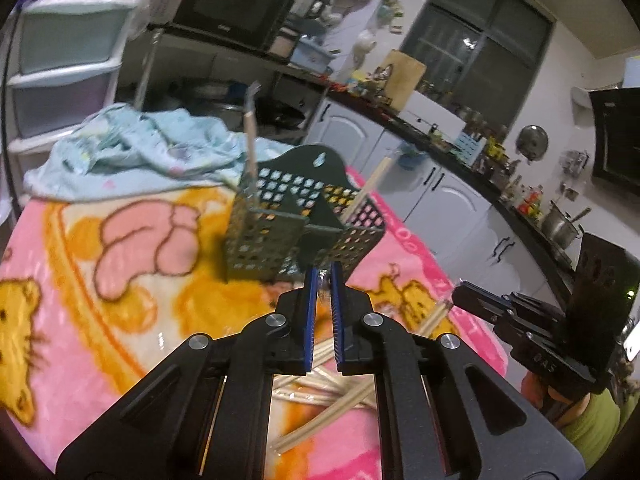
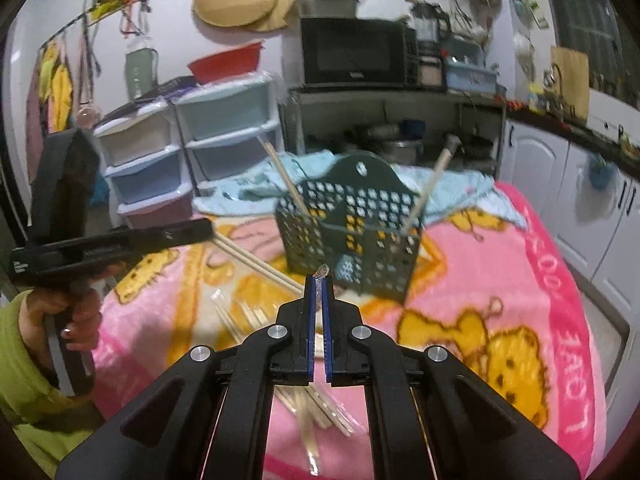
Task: Organize utensils
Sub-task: 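Lift both held chopsticks and carry them above the green caddy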
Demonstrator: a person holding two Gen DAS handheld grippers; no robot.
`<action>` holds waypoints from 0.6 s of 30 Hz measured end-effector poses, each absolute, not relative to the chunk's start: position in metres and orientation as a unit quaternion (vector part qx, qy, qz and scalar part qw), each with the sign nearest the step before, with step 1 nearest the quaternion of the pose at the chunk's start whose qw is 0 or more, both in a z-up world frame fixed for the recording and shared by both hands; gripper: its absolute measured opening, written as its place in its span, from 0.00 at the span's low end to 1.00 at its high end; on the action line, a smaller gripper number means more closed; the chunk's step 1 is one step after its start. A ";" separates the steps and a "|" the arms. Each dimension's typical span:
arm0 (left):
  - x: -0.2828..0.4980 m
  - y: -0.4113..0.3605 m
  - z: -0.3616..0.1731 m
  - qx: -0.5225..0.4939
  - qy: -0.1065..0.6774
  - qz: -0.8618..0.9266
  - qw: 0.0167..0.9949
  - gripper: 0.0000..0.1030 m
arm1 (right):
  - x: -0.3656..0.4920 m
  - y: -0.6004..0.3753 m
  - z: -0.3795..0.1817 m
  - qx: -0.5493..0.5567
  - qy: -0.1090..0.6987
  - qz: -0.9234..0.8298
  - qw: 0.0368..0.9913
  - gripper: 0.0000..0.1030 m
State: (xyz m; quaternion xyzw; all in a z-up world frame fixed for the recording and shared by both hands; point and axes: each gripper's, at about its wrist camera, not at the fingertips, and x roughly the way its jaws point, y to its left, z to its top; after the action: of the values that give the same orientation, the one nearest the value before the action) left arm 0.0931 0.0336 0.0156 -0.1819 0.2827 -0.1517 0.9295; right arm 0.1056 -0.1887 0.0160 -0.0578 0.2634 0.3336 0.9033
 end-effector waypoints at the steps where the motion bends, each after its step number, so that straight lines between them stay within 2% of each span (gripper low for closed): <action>1: 0.095 0.032 0.018 -0.181 0.281 -0.155 0.930 0.04 | 0.103 -0.186 0.020 -0.060 0.258 0.336 0.904 0.03; 18: 0.100 0.009 0.094 -0.145 0.204 -0.206 0.946 0.04 | 0.083 -0.189 0.099 -0.049 0.155 0.348 0.923 0.03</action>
State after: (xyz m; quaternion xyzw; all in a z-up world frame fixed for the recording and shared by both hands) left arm 0.1003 0.0091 0.0935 -0.1453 0.2039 -0.2064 0.9459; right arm 0.0832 -0.1887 0.0987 -0.0492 0.1554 0.3481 0.9232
